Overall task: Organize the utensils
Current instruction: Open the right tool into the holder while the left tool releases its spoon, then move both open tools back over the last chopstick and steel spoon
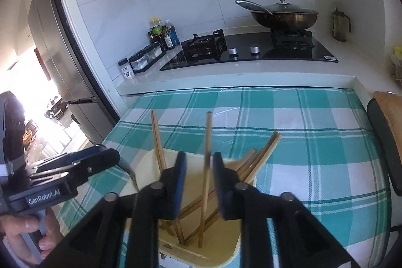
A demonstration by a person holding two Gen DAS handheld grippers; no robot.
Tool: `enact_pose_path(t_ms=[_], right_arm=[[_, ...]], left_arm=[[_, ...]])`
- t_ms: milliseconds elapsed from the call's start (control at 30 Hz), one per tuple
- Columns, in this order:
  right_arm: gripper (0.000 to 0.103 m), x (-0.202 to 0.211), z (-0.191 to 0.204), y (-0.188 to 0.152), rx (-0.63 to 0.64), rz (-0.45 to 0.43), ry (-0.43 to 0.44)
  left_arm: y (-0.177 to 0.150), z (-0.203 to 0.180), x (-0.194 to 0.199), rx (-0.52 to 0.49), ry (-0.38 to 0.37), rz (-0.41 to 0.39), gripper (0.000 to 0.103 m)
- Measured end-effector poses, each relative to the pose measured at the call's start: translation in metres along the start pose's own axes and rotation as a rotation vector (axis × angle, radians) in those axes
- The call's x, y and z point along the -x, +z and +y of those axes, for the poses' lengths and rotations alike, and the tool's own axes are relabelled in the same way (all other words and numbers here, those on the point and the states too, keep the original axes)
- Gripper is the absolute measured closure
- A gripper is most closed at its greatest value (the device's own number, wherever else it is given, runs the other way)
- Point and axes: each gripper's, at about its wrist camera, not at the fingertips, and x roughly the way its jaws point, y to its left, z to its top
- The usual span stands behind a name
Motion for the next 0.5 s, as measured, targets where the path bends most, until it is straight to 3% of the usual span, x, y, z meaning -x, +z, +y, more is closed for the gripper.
enact_pose_path(t_ms=[33, 133, 267, 367, 500], right_arm=[[0.058, 0.008, -0.001, -0.001, -0.013, -0.023, 0.001], [0.053, 0.036, -0.004, -0.012, -0.011, -0.041, -0.026], [0.048, 0.073, -0.017, -0.07, 0.022, -0.007, -0.075], [0.048, 0.093, -0.035, -0.142, 0.061, 0.063, -0.168], [0.048, 0.115, -0.056, -0.219, 0.038, 0.141, -0.298]], left_arm=[[-0.007, 0.002, 0.012, -0.01, -0.002, -0.011, 0.025], [-0.042, 0.01, 0.037, -0.025, 0.006, -0.016, 0.007], [-0.118, 0.022, 0.048, -0.004, 0.015, 0.082, 0.007], [-0.173, 0.023, 0.049, 0.028, 0.049, 0.129, 0.007], [-0.216, 0.014, 0.037, 0.035, 0.108, 0.157, 0.007]])
